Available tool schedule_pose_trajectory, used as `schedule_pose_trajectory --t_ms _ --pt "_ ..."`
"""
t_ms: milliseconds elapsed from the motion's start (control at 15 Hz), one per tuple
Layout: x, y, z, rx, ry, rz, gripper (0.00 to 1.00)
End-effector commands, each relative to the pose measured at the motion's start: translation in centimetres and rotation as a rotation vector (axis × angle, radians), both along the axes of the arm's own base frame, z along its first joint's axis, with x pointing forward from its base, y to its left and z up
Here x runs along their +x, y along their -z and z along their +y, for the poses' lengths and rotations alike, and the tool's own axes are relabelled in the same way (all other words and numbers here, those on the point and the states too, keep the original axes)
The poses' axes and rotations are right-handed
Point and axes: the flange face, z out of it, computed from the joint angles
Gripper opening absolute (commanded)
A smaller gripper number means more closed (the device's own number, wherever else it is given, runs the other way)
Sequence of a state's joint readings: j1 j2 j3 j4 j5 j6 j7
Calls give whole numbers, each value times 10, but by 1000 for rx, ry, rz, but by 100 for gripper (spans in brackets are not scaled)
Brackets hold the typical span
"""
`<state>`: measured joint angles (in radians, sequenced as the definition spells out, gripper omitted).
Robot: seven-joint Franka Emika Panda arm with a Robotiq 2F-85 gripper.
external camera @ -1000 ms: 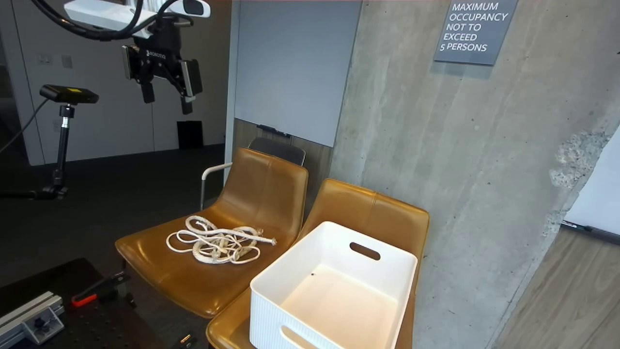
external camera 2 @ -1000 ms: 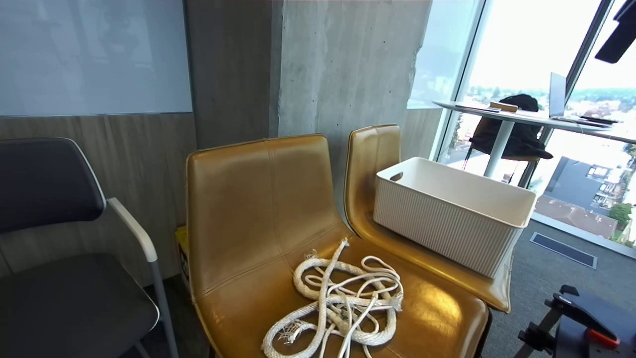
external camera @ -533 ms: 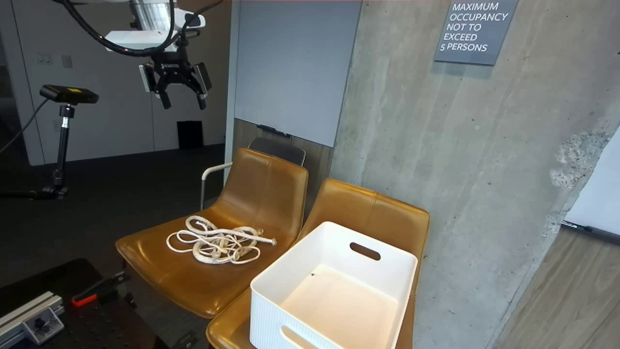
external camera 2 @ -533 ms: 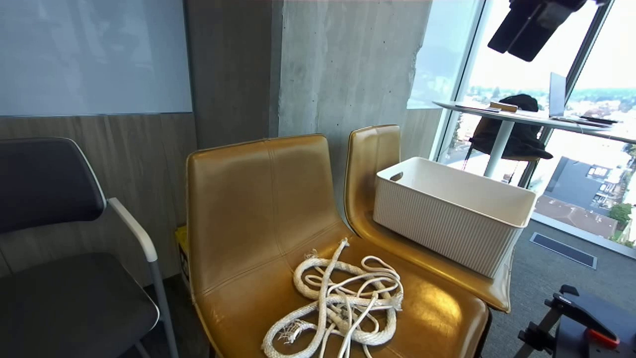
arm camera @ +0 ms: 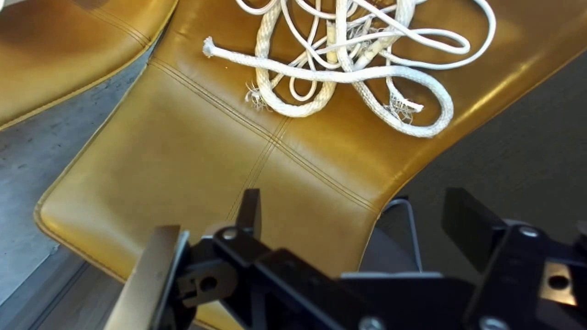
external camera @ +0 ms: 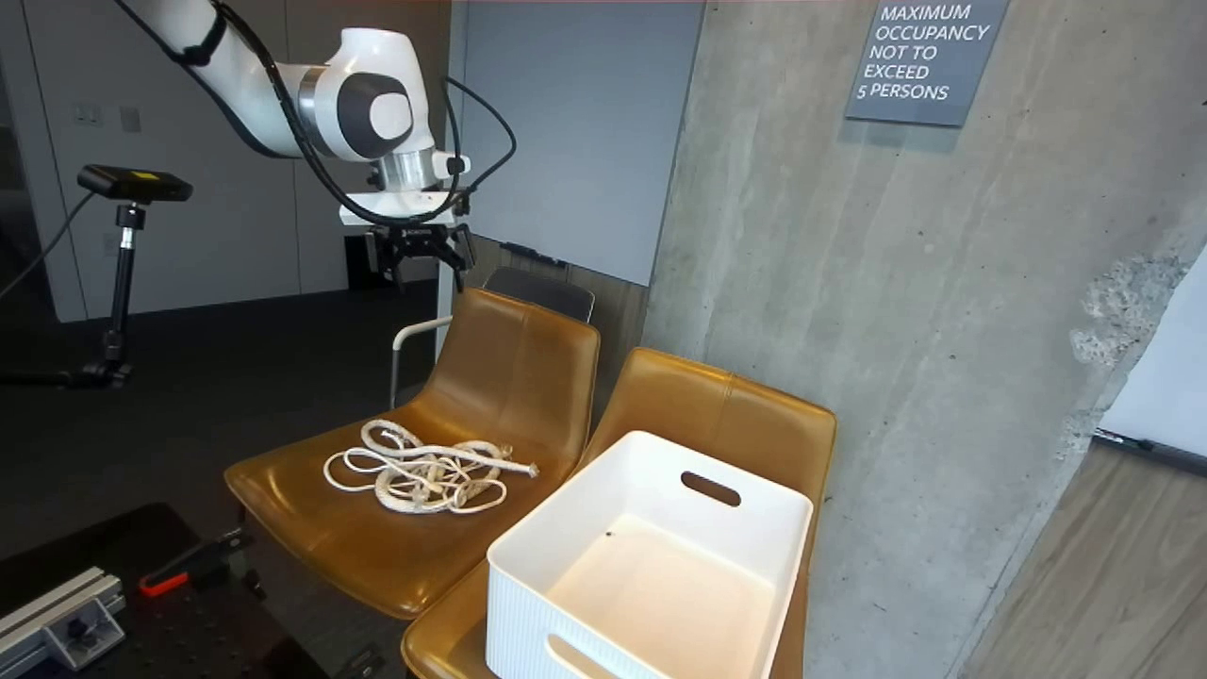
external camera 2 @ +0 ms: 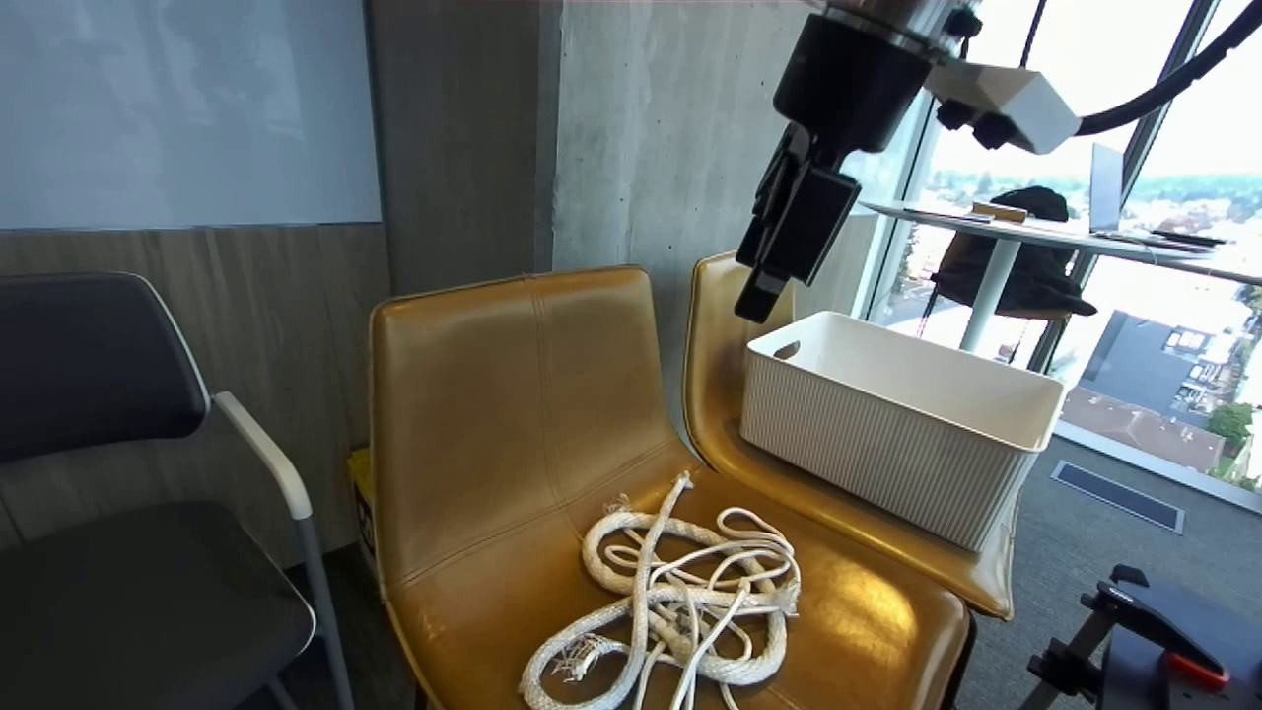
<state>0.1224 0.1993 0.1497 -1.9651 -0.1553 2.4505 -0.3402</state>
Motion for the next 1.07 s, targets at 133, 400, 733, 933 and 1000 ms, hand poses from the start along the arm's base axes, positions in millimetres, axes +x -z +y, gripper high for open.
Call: schedule_pose_trajectory --t_ms 133,400,733,933,1000 --pt "27 88 5 -78 -239 31 100" --pt "33 154 27 -181 -421 46 100" --pt "62 219 37 -284 -565 66 100" --pt "79 251 37 -325 -613 71 100" --pt "83 263 37 -332 -623 79 100"
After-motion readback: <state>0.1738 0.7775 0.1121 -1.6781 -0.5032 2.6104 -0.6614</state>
